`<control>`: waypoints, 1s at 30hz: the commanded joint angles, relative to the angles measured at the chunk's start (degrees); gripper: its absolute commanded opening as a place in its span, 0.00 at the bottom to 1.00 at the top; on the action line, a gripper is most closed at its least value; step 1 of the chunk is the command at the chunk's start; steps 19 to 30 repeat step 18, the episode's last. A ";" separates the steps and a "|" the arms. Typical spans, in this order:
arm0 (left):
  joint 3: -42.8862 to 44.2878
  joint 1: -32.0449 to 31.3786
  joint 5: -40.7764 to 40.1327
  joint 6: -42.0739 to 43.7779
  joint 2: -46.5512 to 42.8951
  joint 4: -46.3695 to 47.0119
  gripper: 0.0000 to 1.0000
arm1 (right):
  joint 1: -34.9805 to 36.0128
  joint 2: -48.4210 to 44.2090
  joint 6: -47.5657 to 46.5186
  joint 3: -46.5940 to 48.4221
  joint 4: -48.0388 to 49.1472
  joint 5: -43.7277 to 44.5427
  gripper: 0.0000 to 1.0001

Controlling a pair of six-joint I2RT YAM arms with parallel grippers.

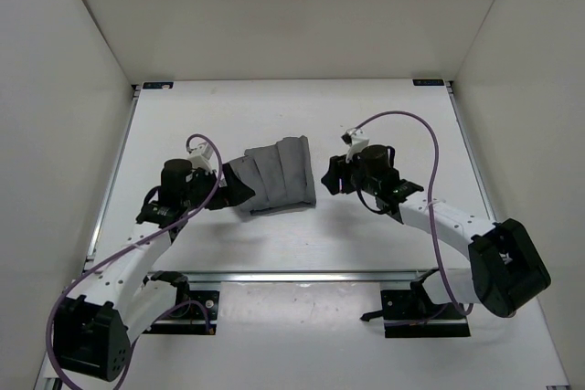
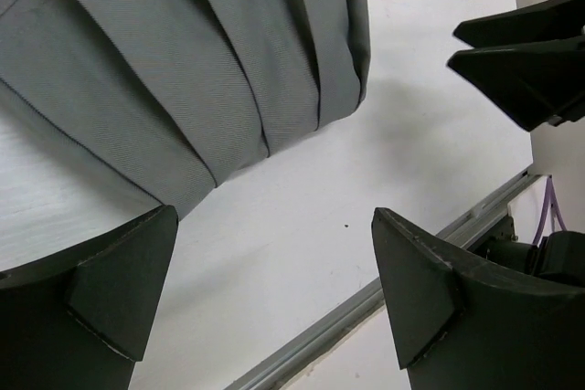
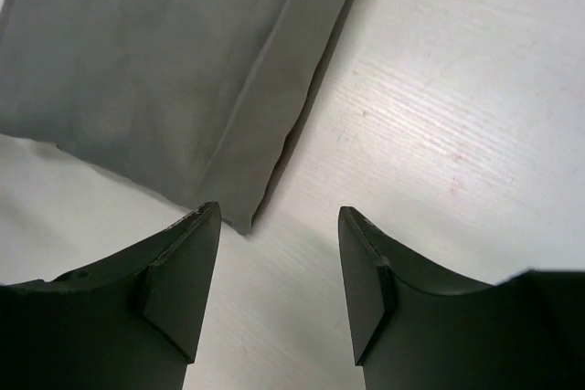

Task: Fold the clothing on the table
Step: Fold the skirt

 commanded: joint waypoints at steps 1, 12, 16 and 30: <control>1.65 -1.66 0.68 1.39 -1.29 1.81 0.99 | -0.66 -2.23 0.36 -1.25 2.12 -0.50 0.52; -0.11 -0.16 0.59 0.26 -8.05 2.16 0.99 | 0.12 -2.23 0.45 -1.17 2.83 -2.52 0.53; 0.76 -0.78 1.20 0.16 -7.02 1.90 0.99 | 0.39 -3.28 0.80 -1.69 3.17 -2.61 0.53; 2.26 -1.14 0.16 1.48 -4.38 -0.29 0.98 | 0.04 -3.63 1.24 -2.74 4.14 -2.78 0.53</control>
